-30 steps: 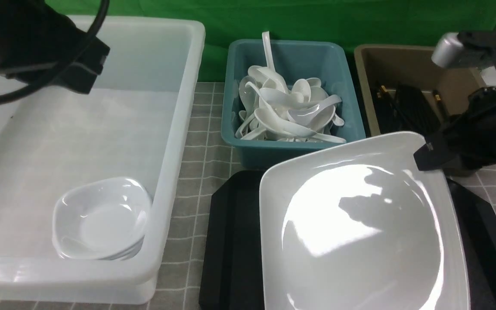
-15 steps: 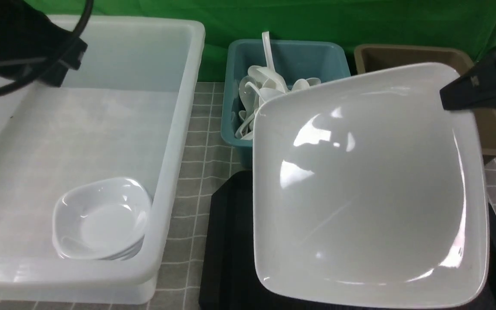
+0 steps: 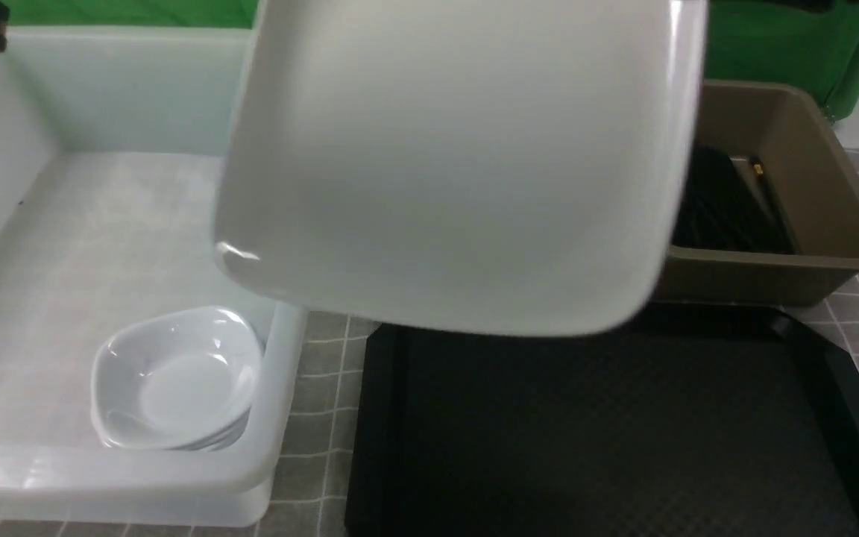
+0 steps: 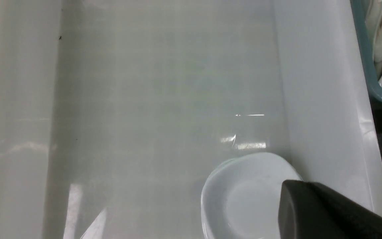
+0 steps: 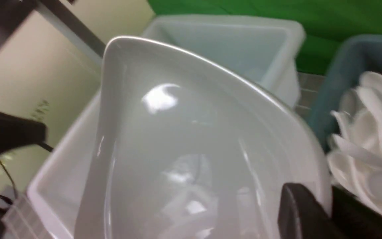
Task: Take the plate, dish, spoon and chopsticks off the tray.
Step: Use the right arm to put the plate into the large storage box on the left
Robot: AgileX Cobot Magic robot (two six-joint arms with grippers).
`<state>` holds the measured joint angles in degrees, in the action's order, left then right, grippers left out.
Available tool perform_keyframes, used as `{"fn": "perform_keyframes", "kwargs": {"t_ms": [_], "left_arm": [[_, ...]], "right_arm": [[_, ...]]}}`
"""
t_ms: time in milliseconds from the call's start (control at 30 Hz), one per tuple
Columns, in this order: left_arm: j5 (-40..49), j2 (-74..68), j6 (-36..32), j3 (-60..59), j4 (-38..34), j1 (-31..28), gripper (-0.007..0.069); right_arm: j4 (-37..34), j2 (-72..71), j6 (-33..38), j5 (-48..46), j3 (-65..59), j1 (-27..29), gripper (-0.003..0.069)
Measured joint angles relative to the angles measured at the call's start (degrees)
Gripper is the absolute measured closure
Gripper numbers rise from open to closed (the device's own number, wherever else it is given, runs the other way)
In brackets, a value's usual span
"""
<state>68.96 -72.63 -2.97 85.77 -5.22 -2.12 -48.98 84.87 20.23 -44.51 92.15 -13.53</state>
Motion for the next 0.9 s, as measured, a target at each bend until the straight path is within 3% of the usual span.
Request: {"fn": "perform_keyframes", "kwargs": {"t_ms": [500,700,900], "left_arm": [[-0.7,1.3,-2.0,0.0,-7.7,-16.2,0.0613],[-0.5,1.3,-4.1,0.0,-10.0,-17.3,0.0613],[-0.5,1.3,-6.9,0.0,-12.3,-17.3,0.0613]], "right_arm": [[-2.9,29.4,0.3,18.2,26.9,-16.1,0.0604],[-3.1,39.1,1.1,28.3,32.9,-20.8,0.0604],[-3.3,45.0,8.1,34.6,33.1,-24.4,0.0604]]}}
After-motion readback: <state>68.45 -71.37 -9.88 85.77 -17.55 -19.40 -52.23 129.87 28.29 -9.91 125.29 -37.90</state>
